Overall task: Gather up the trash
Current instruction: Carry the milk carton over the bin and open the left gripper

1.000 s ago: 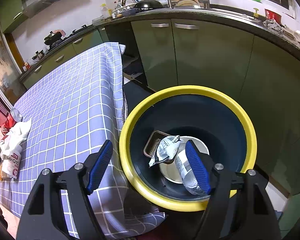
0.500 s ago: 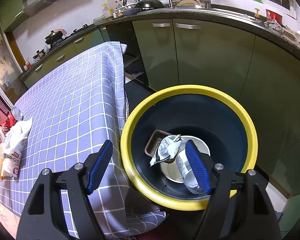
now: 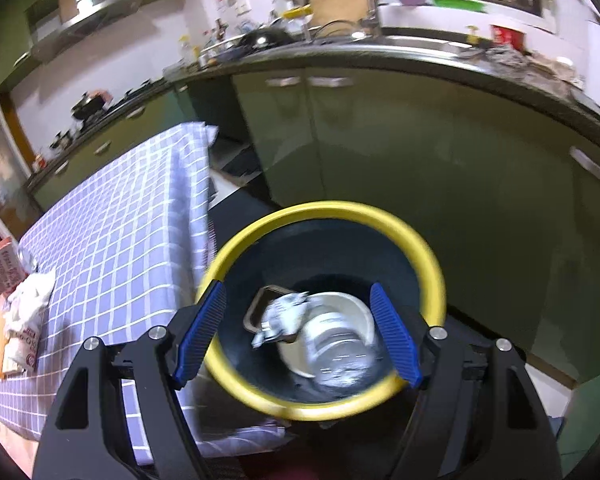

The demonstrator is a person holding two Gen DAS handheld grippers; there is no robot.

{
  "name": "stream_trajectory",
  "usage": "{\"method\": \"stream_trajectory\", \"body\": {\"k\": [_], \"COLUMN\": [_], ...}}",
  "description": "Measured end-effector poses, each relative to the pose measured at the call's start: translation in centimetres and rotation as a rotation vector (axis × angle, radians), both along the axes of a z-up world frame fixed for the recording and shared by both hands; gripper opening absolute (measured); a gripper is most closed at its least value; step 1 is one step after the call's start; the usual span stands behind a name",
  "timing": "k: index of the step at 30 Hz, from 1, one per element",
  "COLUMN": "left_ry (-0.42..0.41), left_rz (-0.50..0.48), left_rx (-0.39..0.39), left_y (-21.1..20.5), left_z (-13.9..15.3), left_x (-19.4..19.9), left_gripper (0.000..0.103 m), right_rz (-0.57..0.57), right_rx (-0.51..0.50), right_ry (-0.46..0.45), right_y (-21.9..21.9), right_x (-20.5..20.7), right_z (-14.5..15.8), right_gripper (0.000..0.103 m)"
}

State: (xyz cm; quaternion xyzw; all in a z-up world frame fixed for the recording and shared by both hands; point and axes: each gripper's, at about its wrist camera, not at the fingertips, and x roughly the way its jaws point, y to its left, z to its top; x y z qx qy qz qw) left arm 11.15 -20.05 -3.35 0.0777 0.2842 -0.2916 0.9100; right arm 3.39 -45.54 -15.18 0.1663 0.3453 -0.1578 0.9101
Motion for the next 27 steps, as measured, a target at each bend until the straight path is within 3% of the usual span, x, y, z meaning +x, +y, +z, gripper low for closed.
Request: {"method": "stream_trajectory", "body": {"k": [11,18,20,27], "left_ry": [0.086,0.123,0.128,0.087], "left_rz": [-0.272,-0.3,-0.274,-0.205], "left_rx": [0.054,0.059,0.047,0.007], "left_y": [-17.9,-25.7,-26.3,-20.5], "left_z": [-3.4,-6.8,-7.4,-5.1], "left_x": [1.5,3.4,4.1,3.5], "left_gripper": [0.052,0.055,0.071,0.078], "right_rz": [-0.09,-0.113,-0.12,-0.116], "right_rx": [0.065,0.082,0.087,0.094], "right_ry": [-0.044,-0.074,-0.075,-0.065], "right_y": [-5.1,-6.4,-6.6,-6.1], "right_x": [-3.6,-4.8,-5.0,-4.8], "right_z": [-0.7,-0.6,-0.7,-1.1], "right_gripper": [0.071,0.071,0.072,0.073]}}
